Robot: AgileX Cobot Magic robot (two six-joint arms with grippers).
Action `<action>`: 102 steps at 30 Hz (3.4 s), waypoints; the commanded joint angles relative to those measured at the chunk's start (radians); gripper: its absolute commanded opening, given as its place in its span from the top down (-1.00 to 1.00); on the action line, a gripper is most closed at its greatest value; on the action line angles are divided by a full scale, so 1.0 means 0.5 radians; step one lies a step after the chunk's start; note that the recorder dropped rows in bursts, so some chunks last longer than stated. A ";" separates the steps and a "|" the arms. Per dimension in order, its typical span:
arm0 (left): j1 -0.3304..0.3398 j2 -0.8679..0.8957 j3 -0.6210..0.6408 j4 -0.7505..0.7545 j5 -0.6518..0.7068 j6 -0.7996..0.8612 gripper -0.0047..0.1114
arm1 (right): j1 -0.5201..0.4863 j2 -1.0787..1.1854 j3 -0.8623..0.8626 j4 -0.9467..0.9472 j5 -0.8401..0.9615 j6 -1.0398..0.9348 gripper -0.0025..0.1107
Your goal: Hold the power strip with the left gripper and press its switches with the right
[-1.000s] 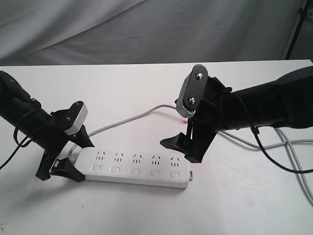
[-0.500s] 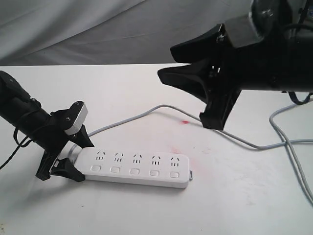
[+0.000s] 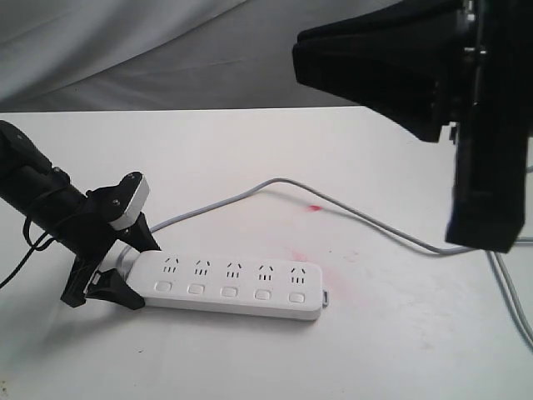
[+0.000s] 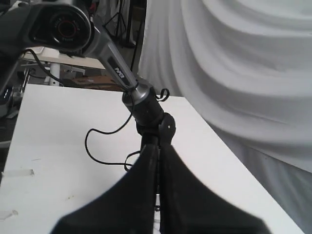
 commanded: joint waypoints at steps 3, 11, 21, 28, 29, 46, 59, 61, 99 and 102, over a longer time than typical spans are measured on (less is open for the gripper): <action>-0.011 -0.003 0.008 0.005 0.004 0.000 0.92 | 0.007 -0.058 0.006 -0.139 0.055 0.216 0.96; -0.011 -0.003 0.008 0.005 0.004 0.000 0.92 | 0.007 -0.058 0.006 -0.168 0.011 0.209 0.96; -0.011 -0.003 0.008 0.005 0.004 0.000 0.92 | 0.003 -0.185 0.006 -0.590 -1.032 0.776 0.96; -0.011 -0.003 0.008 0.005 0.004 0.000 0.92 | 0.003 -0.416 0.104 -0.979 -1.185 1.352 0.96; -0.011 -0.003 0.008 0.005 0.004 0.000 0.92 | 0.003 -0.462 0.139 -1.016 -1.189 1.421 0.96; -0.011 -0.003 0.008 0.005 0.004 0.000 0.92 | -0.314 -1.200 0.956 -1.348 -1.315 1.800 0.96; -0.011 -0.003 0.008 0.005 0.004 0.000 0.92 | -0.682 -1.758 1.211 -1.772 -1.083 2.501 0.96; -0.011 -0.003 0.008 0.005 0.004 0.000 0.92 | -0.701 -1.819 1.282 -1.789 -1.092 2.518 0.96; -0.011 -0.003 0.008 0.005 0.004 0.000 0.92 | -0.716 -2.030 1.579 -2.686 -0.952 3.404 0.96; -0.011 -0.003 0.008 0.005 0.004 0.000 0.92 | -0.716 -2.030 1.601 -2.700 -0.951 3.413 0.96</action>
